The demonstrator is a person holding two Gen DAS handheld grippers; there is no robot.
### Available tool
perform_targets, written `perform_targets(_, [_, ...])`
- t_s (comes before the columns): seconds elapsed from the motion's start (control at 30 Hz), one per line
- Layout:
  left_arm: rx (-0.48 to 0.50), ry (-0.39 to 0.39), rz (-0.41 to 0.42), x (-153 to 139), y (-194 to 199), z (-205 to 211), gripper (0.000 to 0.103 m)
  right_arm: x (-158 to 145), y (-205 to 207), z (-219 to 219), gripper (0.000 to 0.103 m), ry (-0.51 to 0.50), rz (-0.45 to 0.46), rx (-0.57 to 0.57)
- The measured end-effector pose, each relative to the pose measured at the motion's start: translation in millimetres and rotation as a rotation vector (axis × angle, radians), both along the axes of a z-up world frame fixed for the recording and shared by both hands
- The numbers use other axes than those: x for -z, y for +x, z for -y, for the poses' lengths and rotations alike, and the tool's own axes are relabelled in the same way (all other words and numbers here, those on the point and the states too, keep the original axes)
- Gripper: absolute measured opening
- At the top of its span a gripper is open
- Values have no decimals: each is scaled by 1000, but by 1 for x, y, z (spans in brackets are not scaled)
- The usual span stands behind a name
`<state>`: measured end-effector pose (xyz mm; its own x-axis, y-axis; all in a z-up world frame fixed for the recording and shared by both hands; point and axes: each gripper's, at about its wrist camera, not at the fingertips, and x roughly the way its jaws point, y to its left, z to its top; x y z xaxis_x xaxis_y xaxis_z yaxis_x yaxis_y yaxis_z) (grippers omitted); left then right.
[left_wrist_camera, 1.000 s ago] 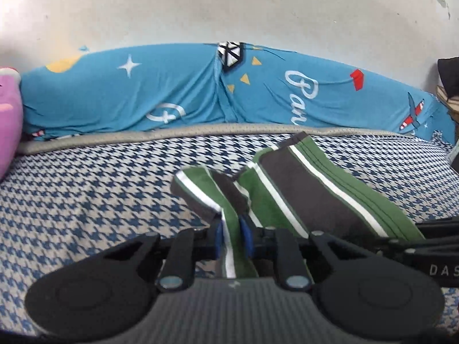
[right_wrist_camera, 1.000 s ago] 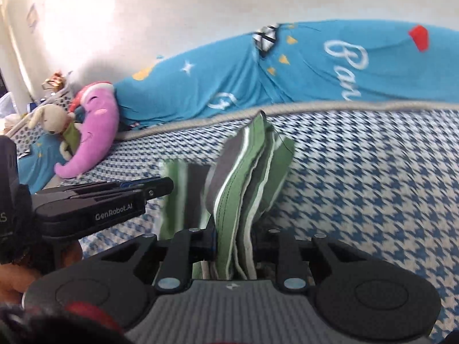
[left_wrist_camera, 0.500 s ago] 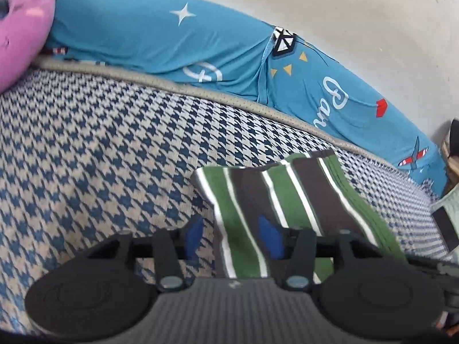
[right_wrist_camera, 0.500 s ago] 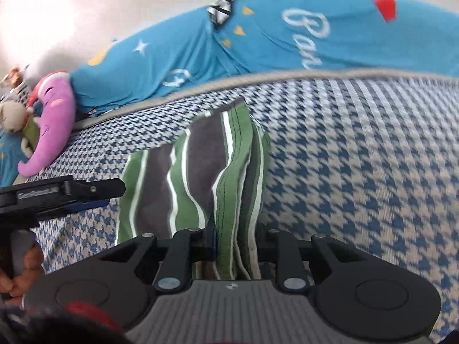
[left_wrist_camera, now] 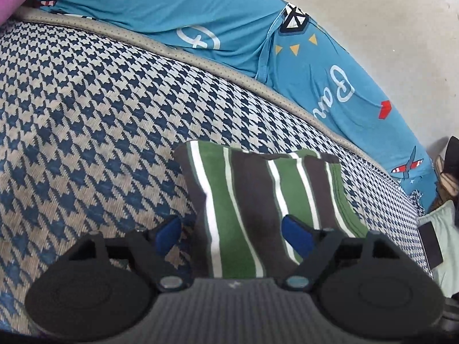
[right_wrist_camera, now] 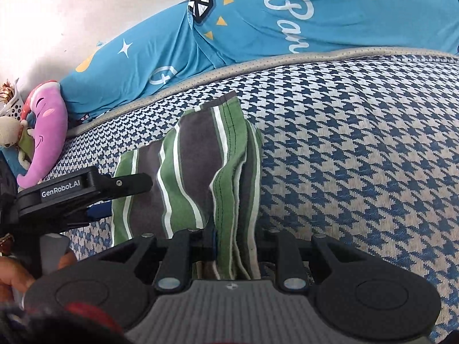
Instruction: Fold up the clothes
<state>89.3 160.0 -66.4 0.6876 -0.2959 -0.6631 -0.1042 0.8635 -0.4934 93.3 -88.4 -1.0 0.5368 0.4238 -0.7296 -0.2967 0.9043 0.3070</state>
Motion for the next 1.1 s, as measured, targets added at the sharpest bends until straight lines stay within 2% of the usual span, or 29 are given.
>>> perform_targets(0.07, [9,1,5,-1,2,3,94,0,1,1,21,4,-5,3])
perform_targets(0.13, [9,1,7,-1,4,6,99,1,1,2,21,10,-11,7])
perform_targets(0.33, [12,38,13,-4,7,14,99,-1,-2,3,21,16,-12,10])
perform_targets(0.4, [12,35,20,-4,6,14,93,-1,-2,3,21,16,-11,13])
perform_targets(0.47, [28,14,20,-4,6,12,70,-1,-1,4,21,20,-15,19])
perform_targets(0.53, [36,12,25,-3,3,11,64,0,1,6,22,26,-21,27])
perform_targets(0.67, [42,-38,20,0,-1,6,63,1,3,8,22,32,-30,39])
perform_targets(0.77, [42,-82,23,1,-1,1,74,2,4,6,22,28,-31,37])
perform_targets(0.9, [45,-34,32,-3,2,9,73,0,6,6,26,45,-28,25])
perform_targets(0.93, [47,-25,35,-3,2,10,66,-1,6,7,26,54,-25,19])
perform_targets(0.97, [51,-22,36,-3,2,11,55,-1,8,8,27,68,-26,15])
perform_targets(1.03, [58,-15,38,-3,2,13,50,-2,12,10,31,97,-33,7])
perform_targets(1.1, [66,-9,40,-3,3,14,50,0,16,11,32,115,-40,11])
